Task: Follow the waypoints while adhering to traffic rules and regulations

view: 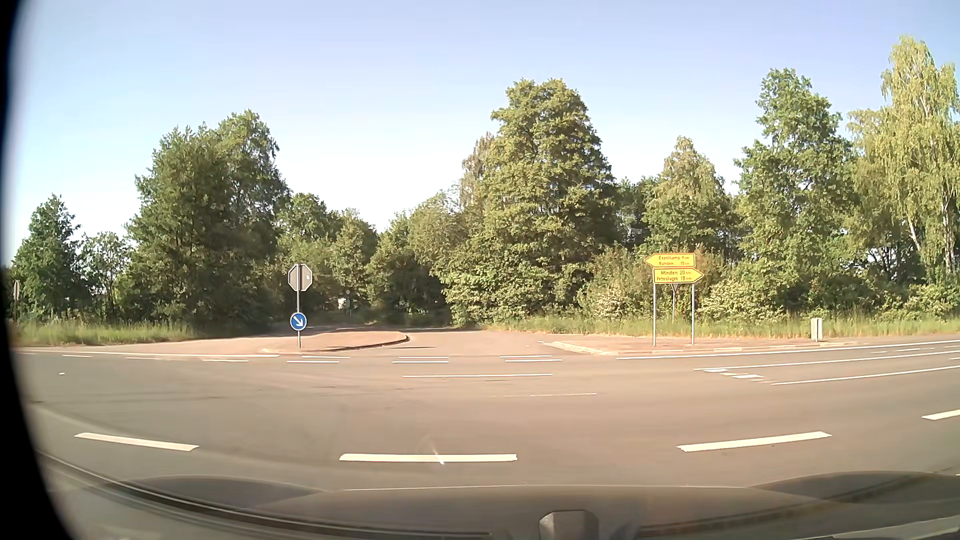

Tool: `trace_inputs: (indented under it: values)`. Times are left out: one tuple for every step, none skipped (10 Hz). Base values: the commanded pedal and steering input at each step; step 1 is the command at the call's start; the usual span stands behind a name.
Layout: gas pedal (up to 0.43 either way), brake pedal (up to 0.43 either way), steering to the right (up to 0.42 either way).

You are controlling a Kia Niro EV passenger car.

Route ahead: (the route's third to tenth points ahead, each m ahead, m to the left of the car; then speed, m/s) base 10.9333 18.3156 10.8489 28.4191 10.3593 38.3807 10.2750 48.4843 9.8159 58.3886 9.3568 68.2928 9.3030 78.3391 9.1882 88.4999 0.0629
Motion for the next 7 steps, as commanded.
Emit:
trace_inputs:
  values:
    - [0.000, 0.006, -0.160]
    - [0.000, 0.006, -0.160]
    - [0.000, 0.006, -0.160]
    - [0.000, 0.006, -0.160]
    - [0.000, 0.006, -0.160]
    - [0.000, 0.000, -0.160]
    - [0.000, 0.006, -0.160]
